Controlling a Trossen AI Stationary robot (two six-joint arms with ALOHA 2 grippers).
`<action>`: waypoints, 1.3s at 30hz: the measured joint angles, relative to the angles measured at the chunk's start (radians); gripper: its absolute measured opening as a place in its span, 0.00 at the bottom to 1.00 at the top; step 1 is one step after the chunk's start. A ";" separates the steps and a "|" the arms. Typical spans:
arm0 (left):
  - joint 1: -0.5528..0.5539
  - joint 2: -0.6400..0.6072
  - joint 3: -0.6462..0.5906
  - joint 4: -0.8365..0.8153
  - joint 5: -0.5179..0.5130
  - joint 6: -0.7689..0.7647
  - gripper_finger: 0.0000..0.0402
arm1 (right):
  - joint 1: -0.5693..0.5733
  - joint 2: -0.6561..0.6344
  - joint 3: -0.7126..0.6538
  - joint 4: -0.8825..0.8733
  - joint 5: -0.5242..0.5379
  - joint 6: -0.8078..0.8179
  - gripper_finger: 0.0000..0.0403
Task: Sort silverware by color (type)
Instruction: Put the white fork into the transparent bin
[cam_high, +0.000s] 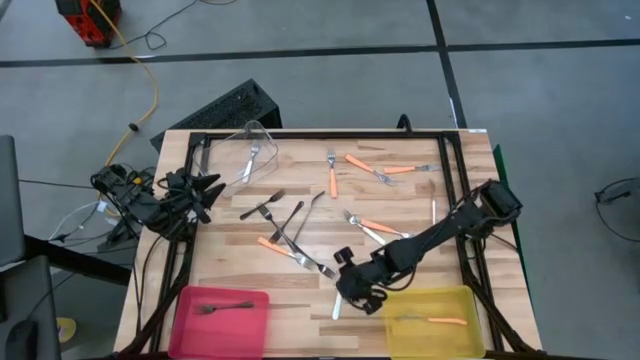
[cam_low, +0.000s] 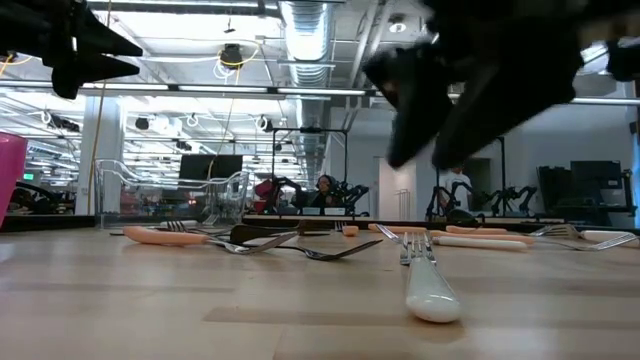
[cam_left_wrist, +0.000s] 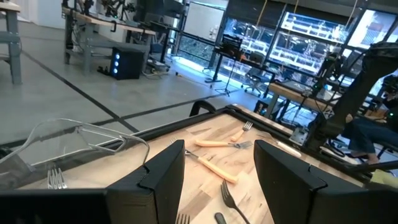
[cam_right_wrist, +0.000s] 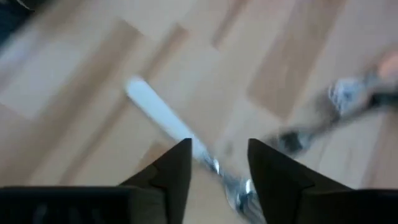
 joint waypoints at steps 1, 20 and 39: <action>0.000 0.000 0.000 0.000 0.000 0.000 0.44 | 0.003 0.004 0.003 0.014 -0.001 -0.020 0.49; 0.000 0.000 0.000 -0.002 -0.001 0.000 0.44 | -0.011 0.069 0.031 0.114 -0.074 -0.220 0.51; 0.000 0.000 0.000 -0.006 -0.001 -0.001 0.44 | -0.013 0.191 0.142 -0.054 -0.125 -0.331 0.50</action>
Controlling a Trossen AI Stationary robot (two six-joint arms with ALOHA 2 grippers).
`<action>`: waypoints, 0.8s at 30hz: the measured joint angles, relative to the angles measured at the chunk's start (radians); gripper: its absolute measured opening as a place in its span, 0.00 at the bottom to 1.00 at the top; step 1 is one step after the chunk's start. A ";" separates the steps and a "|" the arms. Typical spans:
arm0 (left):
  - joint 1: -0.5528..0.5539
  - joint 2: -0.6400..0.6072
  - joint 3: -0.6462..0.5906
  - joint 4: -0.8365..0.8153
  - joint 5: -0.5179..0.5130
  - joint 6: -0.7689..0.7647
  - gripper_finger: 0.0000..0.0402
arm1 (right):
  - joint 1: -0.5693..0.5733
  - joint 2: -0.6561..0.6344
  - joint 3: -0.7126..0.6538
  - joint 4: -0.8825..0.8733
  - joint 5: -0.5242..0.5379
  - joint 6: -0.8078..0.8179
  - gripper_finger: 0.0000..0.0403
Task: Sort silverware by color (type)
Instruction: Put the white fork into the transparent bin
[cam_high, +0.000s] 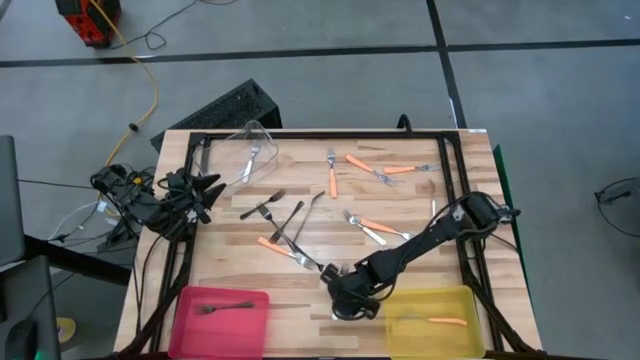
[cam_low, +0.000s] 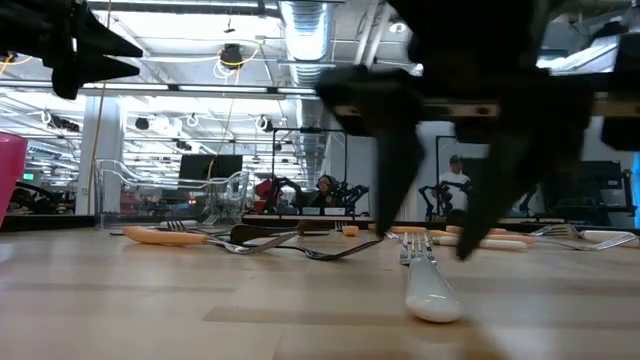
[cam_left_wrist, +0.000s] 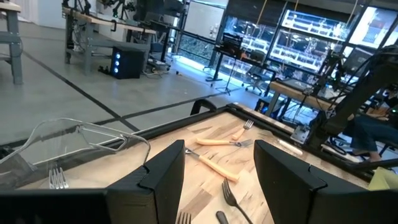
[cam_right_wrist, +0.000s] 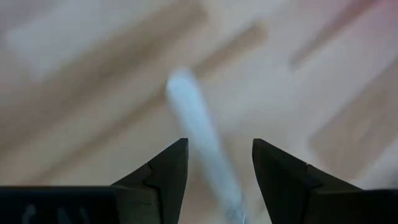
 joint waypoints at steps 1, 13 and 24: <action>0.000 0.000 0.000 0.002 0.000 0.000 0.44 | 0.000 0.003 0.002 -0.004 0.001 -0.016 0.50; 0.000 0.002 0.000 0.000 -0.001 0.000 0.44 | -0.009 0.014 0.000 -0.056 0.000 -0.045 0.50; 0.000 0.002 0.000 0.000 0.000 -0.001 0.44 | -0.045 0.014 0.000 -0.086 -0.002 -0.018 0.39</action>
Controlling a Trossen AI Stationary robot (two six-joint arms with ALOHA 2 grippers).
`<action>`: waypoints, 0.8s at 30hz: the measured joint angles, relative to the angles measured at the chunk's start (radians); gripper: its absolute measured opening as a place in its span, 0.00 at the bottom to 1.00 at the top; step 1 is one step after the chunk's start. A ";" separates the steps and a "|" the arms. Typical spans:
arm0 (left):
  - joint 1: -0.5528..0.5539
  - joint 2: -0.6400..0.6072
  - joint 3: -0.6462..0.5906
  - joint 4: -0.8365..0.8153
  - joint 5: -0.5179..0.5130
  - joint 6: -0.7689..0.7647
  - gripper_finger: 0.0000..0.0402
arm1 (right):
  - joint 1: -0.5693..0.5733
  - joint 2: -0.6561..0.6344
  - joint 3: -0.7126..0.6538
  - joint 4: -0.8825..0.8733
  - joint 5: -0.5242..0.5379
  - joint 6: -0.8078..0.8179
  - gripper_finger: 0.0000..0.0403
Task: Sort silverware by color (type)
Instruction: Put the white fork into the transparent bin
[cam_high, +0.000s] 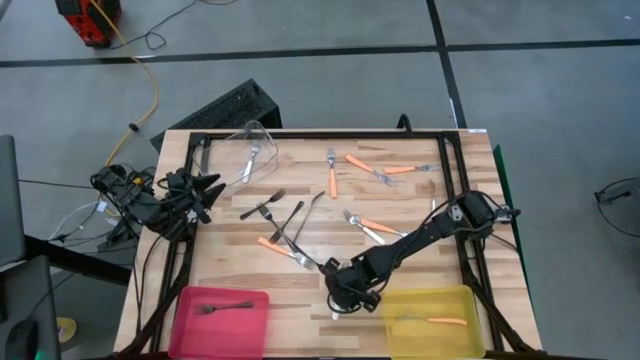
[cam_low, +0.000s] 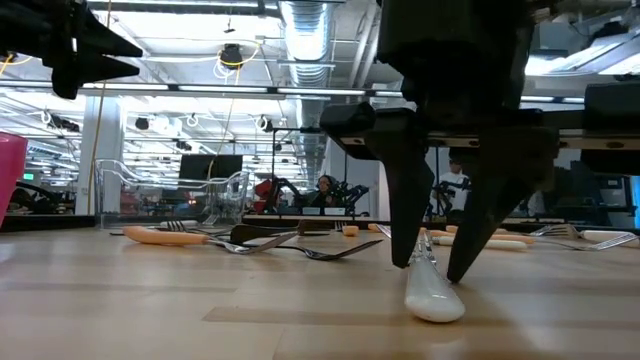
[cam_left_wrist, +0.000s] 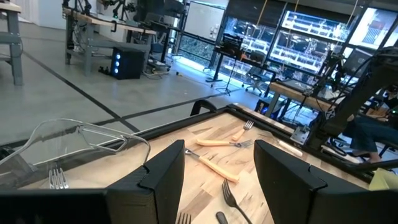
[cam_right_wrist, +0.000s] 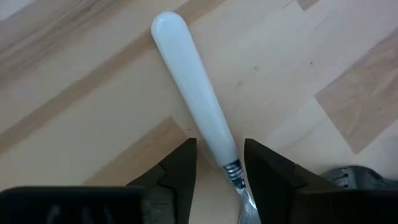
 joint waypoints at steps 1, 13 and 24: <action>0.000 0.000 0.000 0.000 0.000 0.000 0.44 | -0.003 0.000 0.000 -0.003 0.000 0.000 0.38; 0.000 0.000 0.000 0.000 0.000 0.000 0.44 | -0.008 -0.001 0.000 -0.030 0.005 0.031 0.17; 0.000 0.000 0.000 0.000 0.000 -0.001 0.44 | -0.008 -0.002 0.000 -0.007 0.008 0.235 0.14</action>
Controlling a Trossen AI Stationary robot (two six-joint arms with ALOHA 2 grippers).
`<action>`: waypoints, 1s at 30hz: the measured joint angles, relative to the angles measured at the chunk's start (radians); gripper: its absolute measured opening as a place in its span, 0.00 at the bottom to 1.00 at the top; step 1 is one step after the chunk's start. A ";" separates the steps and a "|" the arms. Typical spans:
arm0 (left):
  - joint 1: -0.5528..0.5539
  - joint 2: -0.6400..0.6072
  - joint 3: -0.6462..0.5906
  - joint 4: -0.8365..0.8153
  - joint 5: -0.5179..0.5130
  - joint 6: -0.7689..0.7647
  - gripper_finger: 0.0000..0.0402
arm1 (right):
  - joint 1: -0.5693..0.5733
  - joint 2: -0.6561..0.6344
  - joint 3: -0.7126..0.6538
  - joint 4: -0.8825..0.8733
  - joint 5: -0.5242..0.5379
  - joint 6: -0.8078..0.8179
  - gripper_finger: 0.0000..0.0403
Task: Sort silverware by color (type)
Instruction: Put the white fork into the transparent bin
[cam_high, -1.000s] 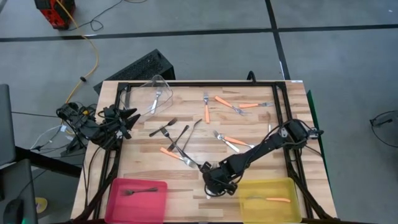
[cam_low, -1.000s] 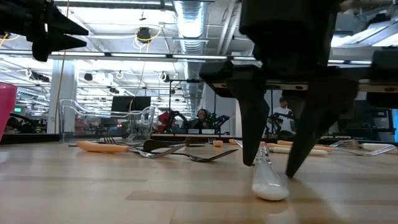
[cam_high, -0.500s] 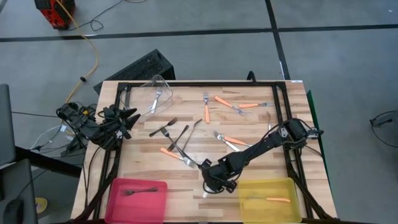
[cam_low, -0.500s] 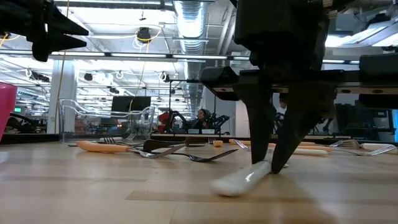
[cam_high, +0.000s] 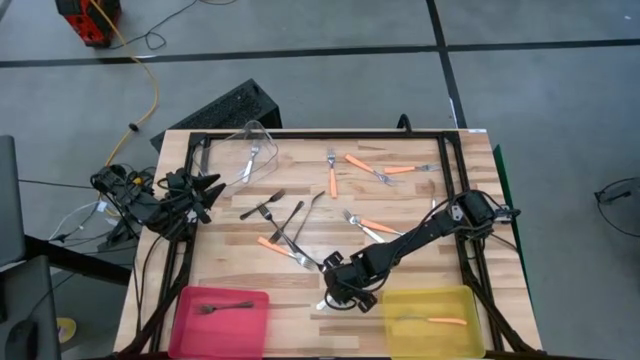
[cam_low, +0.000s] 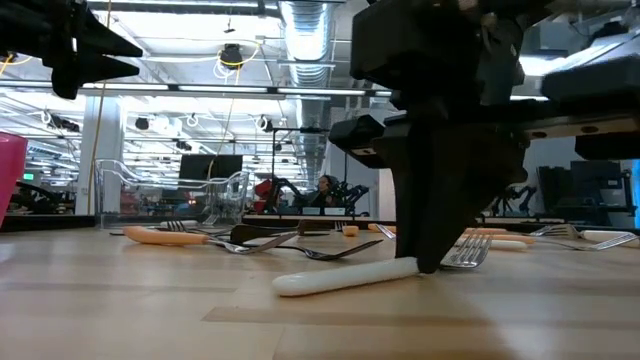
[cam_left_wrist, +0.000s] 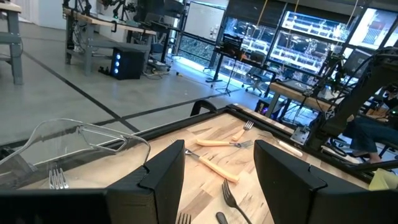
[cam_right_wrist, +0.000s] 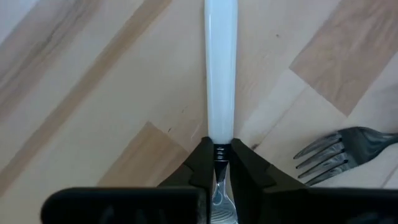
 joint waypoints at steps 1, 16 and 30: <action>0.000 0.000 0.000 0.000 0.000 0.000 0.44 | 0.000 -0.001 0.000 0.004 0.000 0.015 0.14; 0.000 0.000 0.000 0.000 0.000 0.000 0.44 | -0.016 -0.002 0.135 0.038 -0.001 0.082 0.04; 0.000 0.000 0.000 0.000 0.002 0.001 0.44 | 0.000 -0.002 0.144 -0.032 0.025 0.238 0.56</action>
